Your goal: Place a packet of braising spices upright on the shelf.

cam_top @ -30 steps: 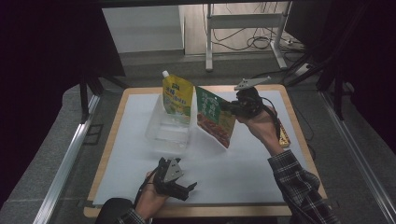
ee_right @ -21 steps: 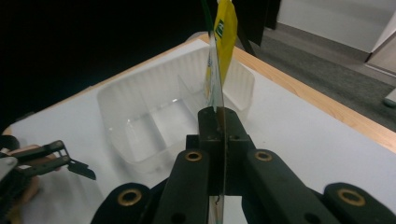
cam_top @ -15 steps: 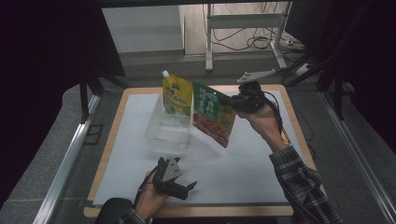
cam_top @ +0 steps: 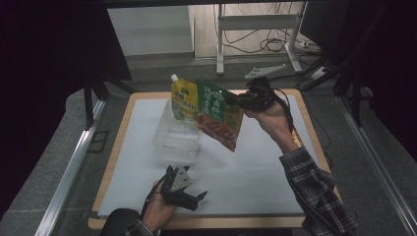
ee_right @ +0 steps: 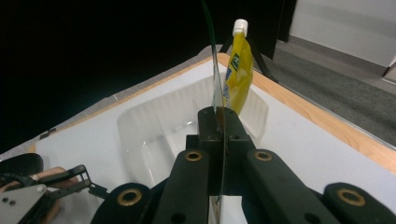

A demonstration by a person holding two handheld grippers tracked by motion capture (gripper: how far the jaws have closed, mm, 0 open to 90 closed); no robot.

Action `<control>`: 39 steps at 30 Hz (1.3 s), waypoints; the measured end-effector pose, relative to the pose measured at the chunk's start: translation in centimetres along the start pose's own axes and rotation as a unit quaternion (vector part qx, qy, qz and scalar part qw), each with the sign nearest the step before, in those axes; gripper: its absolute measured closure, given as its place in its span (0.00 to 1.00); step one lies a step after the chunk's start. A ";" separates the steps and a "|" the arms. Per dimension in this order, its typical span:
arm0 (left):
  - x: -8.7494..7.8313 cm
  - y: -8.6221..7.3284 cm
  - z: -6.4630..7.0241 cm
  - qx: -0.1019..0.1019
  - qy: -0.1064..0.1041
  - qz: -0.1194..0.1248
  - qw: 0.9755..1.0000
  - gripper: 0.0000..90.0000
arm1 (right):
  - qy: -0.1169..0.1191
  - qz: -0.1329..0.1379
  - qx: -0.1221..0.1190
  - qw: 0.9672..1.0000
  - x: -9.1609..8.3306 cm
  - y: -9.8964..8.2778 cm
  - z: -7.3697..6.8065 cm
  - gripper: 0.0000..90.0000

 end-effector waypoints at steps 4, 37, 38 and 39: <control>0.0 0.0 0.0 0.001 0.000 -0.001 1.000 0.00 | 0.005 0.001 -0.002 1.000 0.6 0.5 -0.4 0.99; -0.1 0.0 0.0 0.001 -0.005 0.004 1.000 0.00 | 0.034 0.025 -0.014 0.999 8.6 4.9 -2.9 0.99; -0.1 0.0 0.0 0.001 -0.005 0.004 1.000 0.00 | 0.034 0.025 -0.014 0.999 8.6 4.9 -2.9 0.99; -0.1 0.0 0.0 0.001 -0.005 0.004 1.000 0.00 | 0.036 0.027 -0.016 0.999 9.0 5.2 -3.2 0.99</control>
Point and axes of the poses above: each handheld gripper's, and its own axes: x roughly forward along the jaws, y roughly out of its top, z roughly to its right, the point moved 4 cm from there along x, roughly forward along the jaws, and after that the axes turned 12 degrees about -y, right-handed, at the moved point
